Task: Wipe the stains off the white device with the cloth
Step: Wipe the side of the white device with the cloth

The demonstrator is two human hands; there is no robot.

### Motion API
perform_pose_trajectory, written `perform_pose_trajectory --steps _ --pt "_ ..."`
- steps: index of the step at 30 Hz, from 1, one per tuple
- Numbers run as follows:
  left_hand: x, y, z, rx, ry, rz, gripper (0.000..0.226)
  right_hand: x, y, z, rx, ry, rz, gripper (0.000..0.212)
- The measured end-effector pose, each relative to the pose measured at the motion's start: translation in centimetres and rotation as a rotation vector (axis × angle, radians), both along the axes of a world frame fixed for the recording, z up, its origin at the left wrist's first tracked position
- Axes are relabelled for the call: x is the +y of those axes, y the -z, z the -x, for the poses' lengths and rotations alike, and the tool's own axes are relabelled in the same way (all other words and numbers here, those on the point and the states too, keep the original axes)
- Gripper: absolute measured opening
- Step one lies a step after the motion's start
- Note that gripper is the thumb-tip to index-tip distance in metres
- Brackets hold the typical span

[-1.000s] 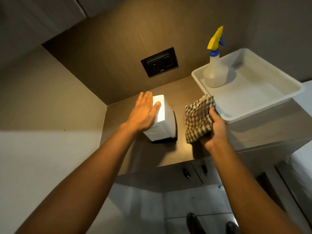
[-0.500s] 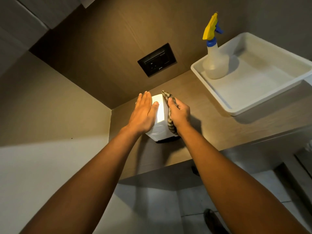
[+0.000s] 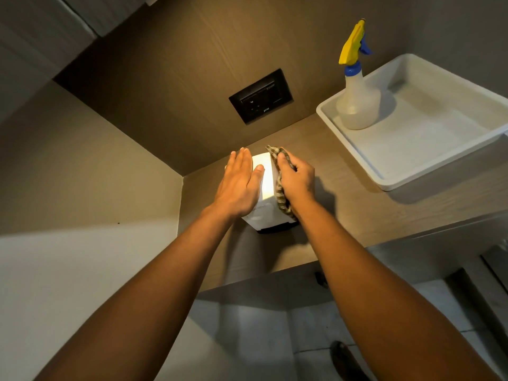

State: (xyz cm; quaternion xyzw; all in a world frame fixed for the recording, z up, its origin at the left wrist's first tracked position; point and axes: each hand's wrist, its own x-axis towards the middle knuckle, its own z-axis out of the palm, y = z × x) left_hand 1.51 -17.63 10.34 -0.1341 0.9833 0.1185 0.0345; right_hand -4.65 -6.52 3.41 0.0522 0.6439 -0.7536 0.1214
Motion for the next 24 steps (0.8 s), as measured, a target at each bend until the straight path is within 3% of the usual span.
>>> perform_pose_trajectory --steps 4,9,12,17,21,24 --pt "-0.1 0.3 0.0 -0.001 0.009 0.019 0.068 1.0 1.8 -2.2 -0.087 0.02 -0.163 0.043" --pt "-0.1 0.4 0.1 0.004 -0.002 0.016 0.069 0.4 0.5 -4.1 0.035 0.139 -0.029 0.037" --pt "-0.1 0.3 0.0 0.002 0.004 0.016 0.069 -0.1 -1.0 -1.3 0.06 0.092 -0.068 0.036" --pt "-0.2 0.4 0.0 -0.012 0.006 0.028 0.068 0.4 0.3 0.2 -0.06 0.018 -0.049 0.021" --pt "-0.2 0.5 0.1 0.006 0.012 0.031 0.069 1.0 1.4 -3.3 -0.077 0.094 -0.151 0.033" --pt "-0.2 0.4 0.1 0.002 0.004 0.016 0.07 0.4 0.0 -4.1 0.023 0.154 -0.058 0.035"
